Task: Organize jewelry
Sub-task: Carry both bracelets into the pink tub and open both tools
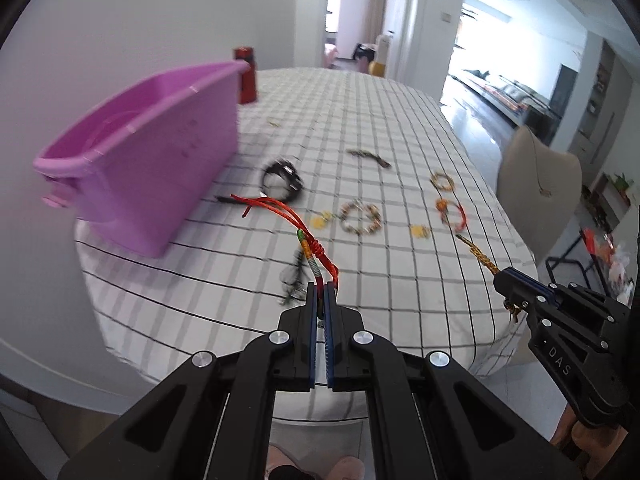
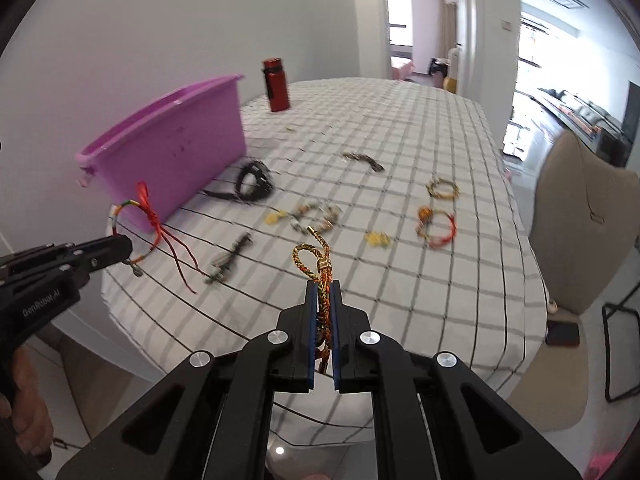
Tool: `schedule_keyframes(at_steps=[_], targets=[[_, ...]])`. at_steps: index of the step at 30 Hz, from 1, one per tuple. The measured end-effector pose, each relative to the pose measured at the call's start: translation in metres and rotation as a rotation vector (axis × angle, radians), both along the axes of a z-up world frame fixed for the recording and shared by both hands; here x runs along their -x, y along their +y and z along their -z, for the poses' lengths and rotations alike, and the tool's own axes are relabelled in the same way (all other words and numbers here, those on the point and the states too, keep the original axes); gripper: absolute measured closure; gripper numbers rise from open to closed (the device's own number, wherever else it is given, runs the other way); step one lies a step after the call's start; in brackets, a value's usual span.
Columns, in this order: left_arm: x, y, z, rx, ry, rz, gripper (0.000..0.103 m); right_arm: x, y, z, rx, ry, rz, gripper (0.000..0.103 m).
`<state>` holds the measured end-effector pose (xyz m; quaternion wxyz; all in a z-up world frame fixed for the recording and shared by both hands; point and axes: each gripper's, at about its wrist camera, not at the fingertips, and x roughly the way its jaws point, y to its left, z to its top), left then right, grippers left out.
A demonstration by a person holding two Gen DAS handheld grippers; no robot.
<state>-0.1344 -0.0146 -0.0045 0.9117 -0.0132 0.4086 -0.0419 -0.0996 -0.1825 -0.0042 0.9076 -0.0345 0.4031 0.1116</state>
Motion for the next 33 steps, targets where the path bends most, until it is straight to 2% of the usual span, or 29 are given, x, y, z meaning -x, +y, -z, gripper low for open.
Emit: schedule_keyframes(at_steps=[10,16,24,29,33], targets=[[-0.013,0.071,-0.079,0.006,-0.109,-0.110,0.099,-0.038,0.063,-0.078,-0.054,-0.069,-0.147,0.097],[-0.046,0.127,-0.103,-0.010,-0.155,-0.136,0.099,-0.079,0.127,-0.106,-0.105,-0.125,-0.197,0.097],[-0.114,0.210,-0.107,-0.009,-0.146,-0.117,0.099,-0.146,0.231,-0.115,-0.122,-0.144,-0.208,0.097],[-0.152,0.248,-0.095,-0.019,-0.105,-0.085,0.099,-0.186,0.283,-0.103,-0.129,-0.102,-0.198,0.097],[-0.175,0.267,-0.081,0.011,-0.056,-0.091,0.099,-0.208,0.307,-0.091,-0.116,-0.047,-0.211,0.097]])
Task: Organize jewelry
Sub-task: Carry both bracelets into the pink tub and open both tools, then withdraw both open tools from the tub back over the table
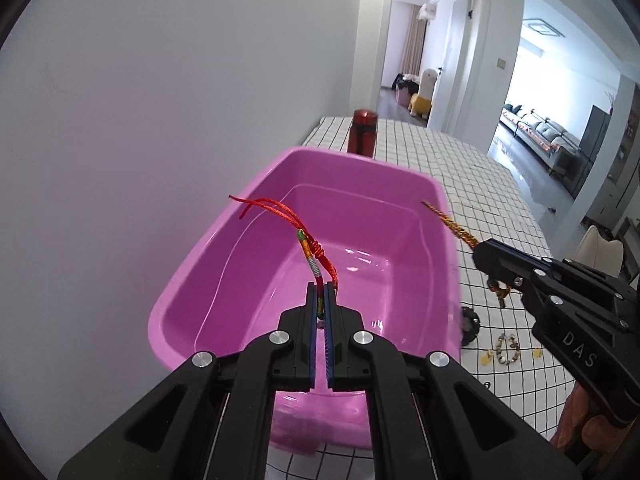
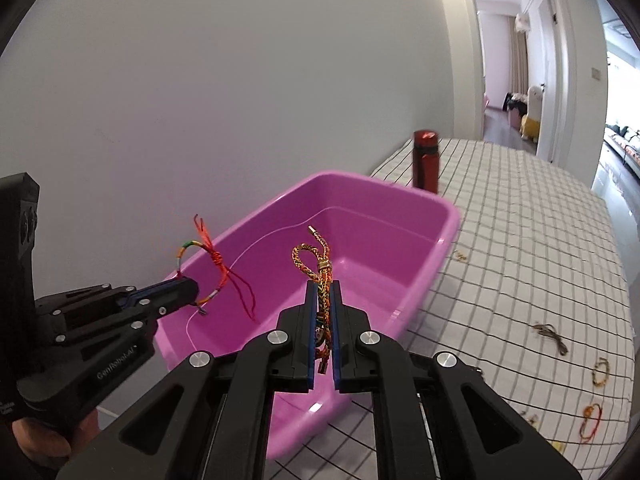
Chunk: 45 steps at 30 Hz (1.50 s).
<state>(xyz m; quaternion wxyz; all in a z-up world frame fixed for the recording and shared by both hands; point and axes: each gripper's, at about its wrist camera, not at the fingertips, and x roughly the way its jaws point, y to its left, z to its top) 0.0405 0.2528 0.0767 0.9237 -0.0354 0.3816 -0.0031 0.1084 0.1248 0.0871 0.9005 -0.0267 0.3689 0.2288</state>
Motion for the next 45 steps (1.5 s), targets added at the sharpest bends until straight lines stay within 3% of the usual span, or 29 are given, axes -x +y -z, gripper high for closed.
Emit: schedule_keyframes(at_steps=[5,10,20,21,22,23,24,25,26,29,45], targets=[[-0.019,0.005,0.020,0.040,0.054,-0.016,0.099,-0.022,0.015,0.019,0.021,0.081,-0.022,0.097],[-0.026,0.007,0.031,0.031,0.091,-0.047,0.099,-0.042,0.020,0.035,0.031,0.160,-0.025,0.097],[-0.047,0.015,0.056,0.040,0.189,-0.099,0.099,-0.070,0.022,0.052,0.079,0.216,-0.040,0.096],[-0.048,0.016,0.057,0.044,0.200,-0.104,0.099,-0.072,0.022,0.052,0.083,0.220,-0.036,0.086],[-0.048,0.017,0.058,0.048,0.205,-0.106,0.098,-0.072,0.022,0.052,0.084,0.225,-0.034,0.067],[-0.048,0.018,0.058,0.050,0.211,-0.112,0.092,-0.074,0.022,0.052,0.080,0.227,-0.036,0.057],[-0.047,0.020,0.058,0.050,0.217,-0.126,0.071,-0.075,0.021,0.051,0.074,0.225,-0.037,0.048],[-0.048,0.023,0.058,0.055,0.220,-0.142,0.051,-0.075,0.020,0.049,0.073,0.221,-0.037,0.048],[-0.047,0.026,0.057,0.062,0.216,-0.160,0.011,-0.076,0.020,0.048,0.079,0.217,-0.037,0.048],[-0.038,0.032,0.048,0.101,0.171,-0.185,0.007,-0.077,0.017,0.044,0.089,0.209,-0.033,0.042],[-0.029,0.035,0.025,0.055,0.150,-0.155,0.007,-0.067,0.006,0.034,0.059,0.213,0.016,0.038]])
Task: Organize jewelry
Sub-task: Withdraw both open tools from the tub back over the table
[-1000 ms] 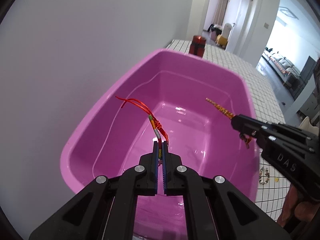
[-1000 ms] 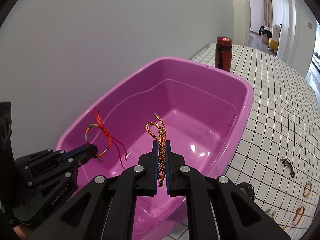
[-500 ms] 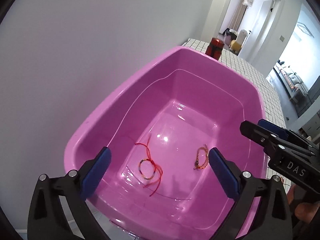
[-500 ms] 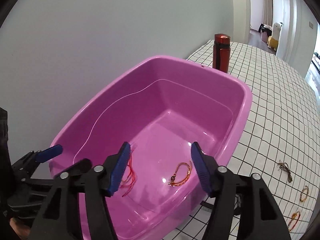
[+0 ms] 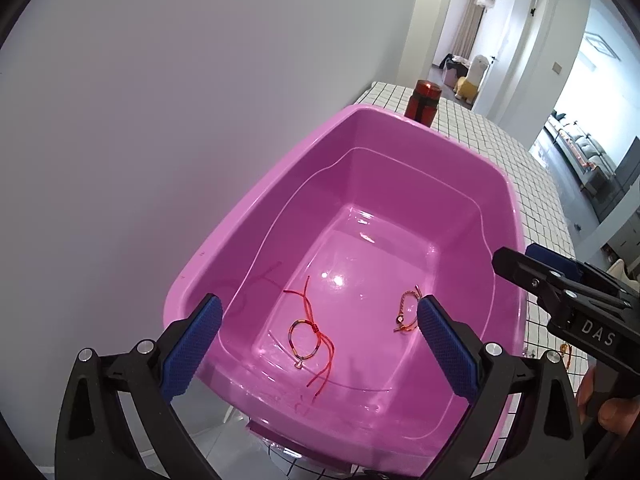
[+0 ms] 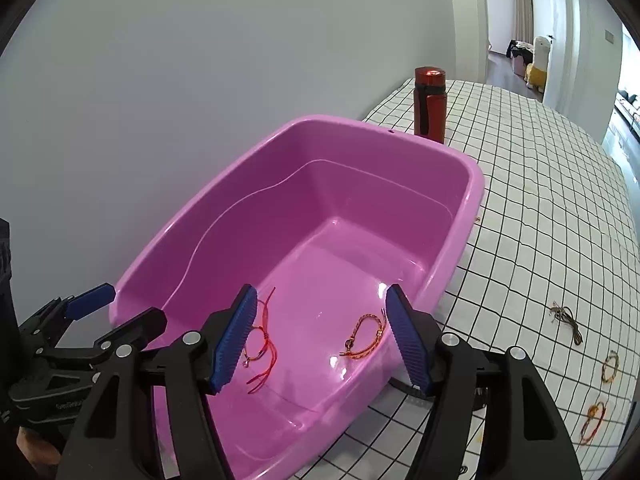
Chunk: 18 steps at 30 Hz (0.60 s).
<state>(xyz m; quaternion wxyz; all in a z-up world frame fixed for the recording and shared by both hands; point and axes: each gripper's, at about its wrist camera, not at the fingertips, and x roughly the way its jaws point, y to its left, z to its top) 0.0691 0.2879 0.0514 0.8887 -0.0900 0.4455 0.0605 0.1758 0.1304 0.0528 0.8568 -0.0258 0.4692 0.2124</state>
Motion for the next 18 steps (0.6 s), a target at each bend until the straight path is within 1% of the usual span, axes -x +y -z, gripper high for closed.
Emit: schedule_keyframes(at_steps=[5,9,12,15,18], targets=[[0.005,-0.002,-0.003,-0.010,0.017,0.024,0.007,0.013,-0.009,-0.005,-0.008,-0.006,0.043,0.036],[0.012,-0.006,-0.007,-0.005,0.007,0.053,0.007,0.026,-0.019,-0.009,-0.015,-0.009,0.092,0.036],[0.019,-0.012,-0.010,-0.003,0.000,0.087,0.007,0.040,-0.029,-0.014,-0.019,-0.010,0.136,0.036],[0.025,-0.020,-0.012,0.003,-0.006,0.125,0.007,0.057,-0.042,-0.016,0.000,-0.015,0.186,0.036],[0.029,-0.030,-0.012,0.024,-0.005,0.160,0.007,0.070,-0.055,-0.017,0.011,-0.016,0.228,0.036]])
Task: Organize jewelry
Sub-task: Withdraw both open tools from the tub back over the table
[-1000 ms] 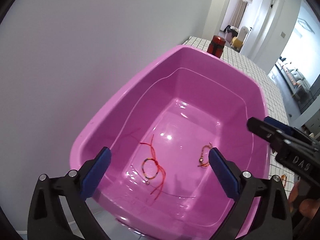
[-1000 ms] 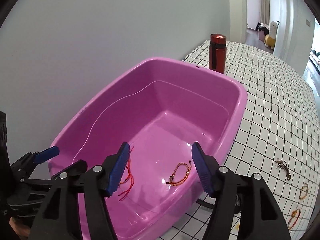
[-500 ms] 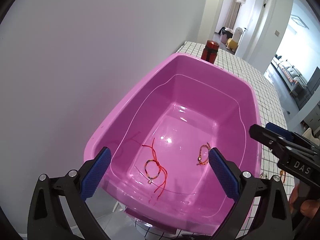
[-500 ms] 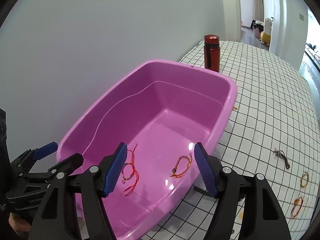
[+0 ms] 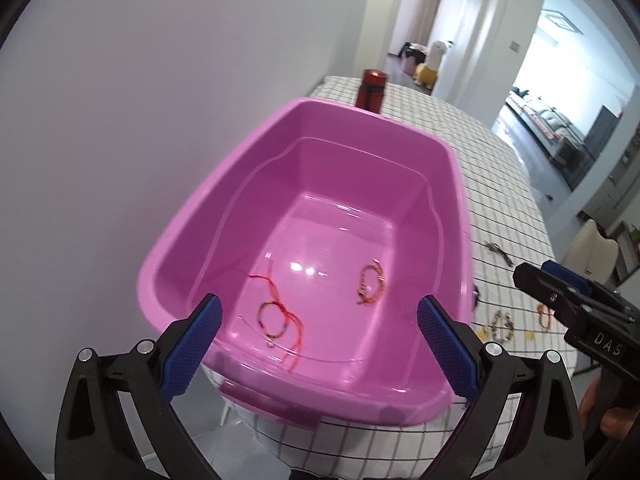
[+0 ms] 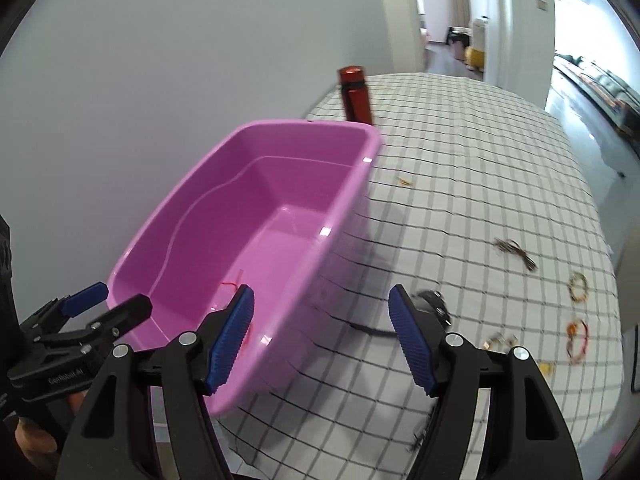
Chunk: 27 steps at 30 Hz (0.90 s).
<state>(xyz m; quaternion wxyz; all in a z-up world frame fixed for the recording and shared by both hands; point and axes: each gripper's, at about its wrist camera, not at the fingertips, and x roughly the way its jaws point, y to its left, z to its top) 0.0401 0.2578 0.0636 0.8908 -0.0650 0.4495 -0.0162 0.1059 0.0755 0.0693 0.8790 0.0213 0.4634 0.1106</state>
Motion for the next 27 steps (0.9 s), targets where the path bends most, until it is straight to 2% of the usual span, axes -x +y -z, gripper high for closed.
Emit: schedule_keyframes(at_steps=[7,14,18,22,27], targets=[[0.008,-0.037,-0.004,0.006,-0.002,0.073,0.007,0.030,-0.040,-0.002,-0.020,0.005,0.071,0.036],[0.028,-0.090,-0.005,0.008,-0.026,0.083,0.007,0.054,-0.103,0.001,-0.026,0.012,0.091,0.036],[0.040,-0.124,0.002,-0.003,-0.021,0.032,0.007,0.063,-0.141,0.002,-0.005,0.036,0.069,0.036],[0.059,-0.155,0.010,0.029,-0.010,-0.020,0.007,0.077,-0.182,0.002,-0.002,0.027,0.022,0.036],[0.086,-0.197,0.025,0.000,0.002,-0.091,0.007,0.087,-0.226,0.020,0.005,0.051,-0.039,0.035]])
